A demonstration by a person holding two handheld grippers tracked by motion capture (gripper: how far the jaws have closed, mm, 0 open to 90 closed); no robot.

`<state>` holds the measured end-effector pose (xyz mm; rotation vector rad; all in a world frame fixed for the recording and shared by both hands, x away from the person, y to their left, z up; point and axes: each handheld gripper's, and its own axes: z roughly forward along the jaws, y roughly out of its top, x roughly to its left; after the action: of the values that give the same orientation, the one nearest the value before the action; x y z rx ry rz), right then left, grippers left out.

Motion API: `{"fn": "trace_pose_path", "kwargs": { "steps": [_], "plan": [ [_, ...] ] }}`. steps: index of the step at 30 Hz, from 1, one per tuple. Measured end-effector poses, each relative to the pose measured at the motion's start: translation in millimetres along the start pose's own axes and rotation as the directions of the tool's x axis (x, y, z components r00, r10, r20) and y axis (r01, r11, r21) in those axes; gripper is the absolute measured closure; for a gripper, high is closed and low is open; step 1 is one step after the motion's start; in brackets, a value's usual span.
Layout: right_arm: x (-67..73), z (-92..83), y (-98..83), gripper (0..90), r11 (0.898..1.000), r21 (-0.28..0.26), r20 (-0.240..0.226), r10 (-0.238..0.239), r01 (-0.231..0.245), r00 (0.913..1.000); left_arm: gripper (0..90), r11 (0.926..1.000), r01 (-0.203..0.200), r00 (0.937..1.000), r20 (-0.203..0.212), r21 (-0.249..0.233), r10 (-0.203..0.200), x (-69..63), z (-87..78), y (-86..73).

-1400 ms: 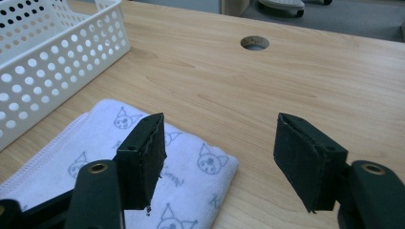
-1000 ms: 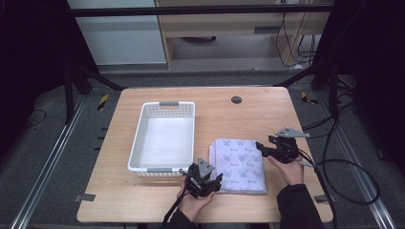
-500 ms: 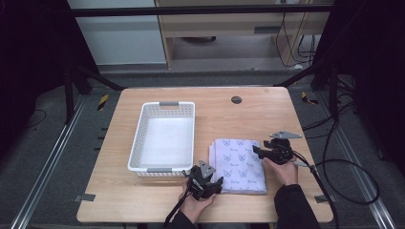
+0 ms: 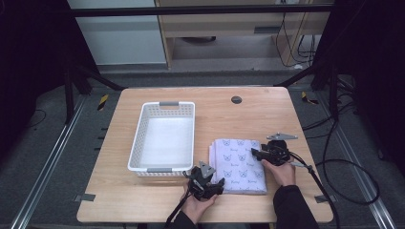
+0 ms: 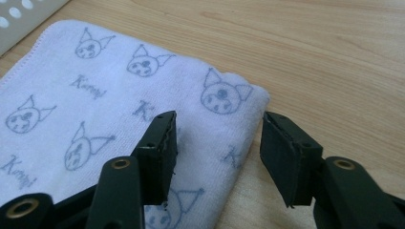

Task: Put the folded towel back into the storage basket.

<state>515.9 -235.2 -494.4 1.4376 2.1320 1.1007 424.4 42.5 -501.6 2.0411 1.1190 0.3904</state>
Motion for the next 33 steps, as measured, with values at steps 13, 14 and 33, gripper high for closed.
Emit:
{"fn": "trace_pose_path", "kwargs": {
  "steps": [13,14,33],
  "plan": [
    [-1.0,6.1,-3.4,51.7,0.999,0.017,-0.026,0.037,-0.037,0.9990,43.5,0.9999,0.010,0.9999,0.010,-0.002,-0.010,-3.6,0.7,-0.8],
    [-1.6,6.2,-3.6,52.3,0.999,0.017,-0.033,0.044,-0.044,0.9985,44.3,0.9999,0.012,0.9998,0.013,0.000,-0.012,-3.6,0.8,-0.6],
    [0.2,3.3,-2.0,76.5,0.998,0.009,-0.071,0.067,-0.067,0.9952,71.5,0.9988,0.045,0.9946,0.095,-0.018,-0.043,-1.1,-1.4,0.9]
  ]
}}
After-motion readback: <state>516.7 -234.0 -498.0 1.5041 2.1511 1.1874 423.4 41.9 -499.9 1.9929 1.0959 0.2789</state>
